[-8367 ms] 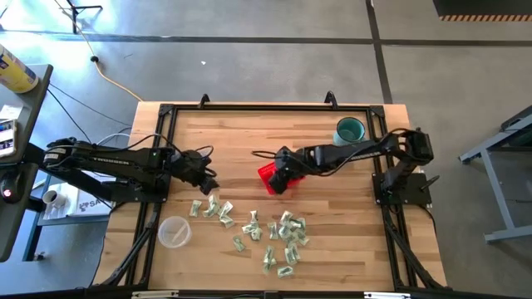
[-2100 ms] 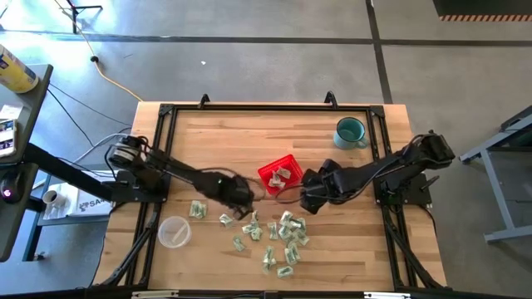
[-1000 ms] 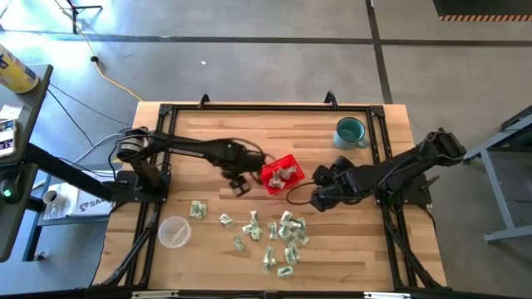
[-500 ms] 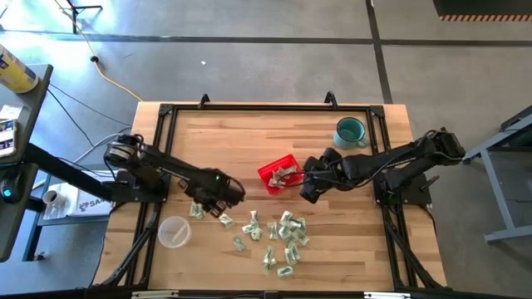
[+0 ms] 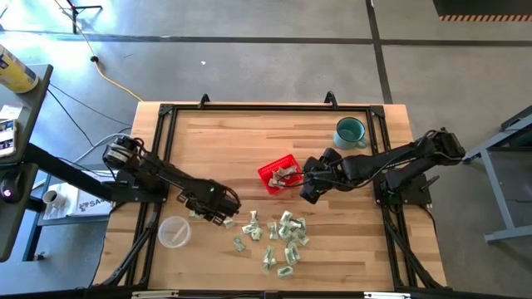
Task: Pick and place items into bin
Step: Put the stevia packet into the red bin
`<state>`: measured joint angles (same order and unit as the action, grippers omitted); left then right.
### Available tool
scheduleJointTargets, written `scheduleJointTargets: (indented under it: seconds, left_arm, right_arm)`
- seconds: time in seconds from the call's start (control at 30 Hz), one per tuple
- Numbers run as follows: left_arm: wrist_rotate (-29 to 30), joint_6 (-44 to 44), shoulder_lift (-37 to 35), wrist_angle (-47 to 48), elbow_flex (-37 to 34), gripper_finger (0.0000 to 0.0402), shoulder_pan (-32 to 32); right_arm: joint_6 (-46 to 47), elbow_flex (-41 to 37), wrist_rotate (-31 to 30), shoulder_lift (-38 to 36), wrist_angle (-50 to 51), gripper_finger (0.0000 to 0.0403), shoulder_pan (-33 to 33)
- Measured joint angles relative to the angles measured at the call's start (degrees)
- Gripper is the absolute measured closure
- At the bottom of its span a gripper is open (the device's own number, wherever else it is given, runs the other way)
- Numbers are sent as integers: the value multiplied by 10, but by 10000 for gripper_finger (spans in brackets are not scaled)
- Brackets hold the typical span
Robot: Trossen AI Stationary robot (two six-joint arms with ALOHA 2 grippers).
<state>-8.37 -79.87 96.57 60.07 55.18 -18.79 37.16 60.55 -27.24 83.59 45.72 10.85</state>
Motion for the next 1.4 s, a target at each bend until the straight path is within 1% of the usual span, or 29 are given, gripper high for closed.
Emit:
scheduleJointTargets:
  seconds: [0.17, 0.3, 0.47, 0.67, 0.73, 0.8, 0.87, 1.0, 1.17, 1.4]
  left_arm:
    - [1, -10, 0, -31, -18, 208, -5]
    - [5, -13, 0, -63, -34, 237, -4]
    - [16, -6, -2, -78, -42, 282, -4]
    - [35, 18, -2, -78, -41, 345, -4]
    - [50, 31, -1, -75, -36, 365, -4]
    - [79, 44, 0, -74, -26, 380, -3]
    - [109, 62, 2, -85, -11, 380, 5]
    - [146, 108, 2, -86, 24, 380, 34]
    - [175, 201, 2, -115, 82, 379, 96]
    - [197, 340, 2, -168, 178, 380, 158]
  right_arm:
    - [0, 0, 0, 0, -2, 149, 0]
    - [0, 0, 0, 0, -2, 149, 0]
    - [0, 0, 0, 0, -1, 149, 0]
    - [1, 0, -1, 0, 2, 149, 0]
    - [0, 0, -4, 0, 6, 149, 0]
    - [0, 0, -9, 0, 8, 149, 0]
    - [0, 0, -11, 0, 14, 149, 0]
    - [0, 0, -13, 0, 26, 149, 0]
    - [4, 0, -13, 0, 47, 149, 0]
    - [50, 0, -14, 0, 114, 149, 10]
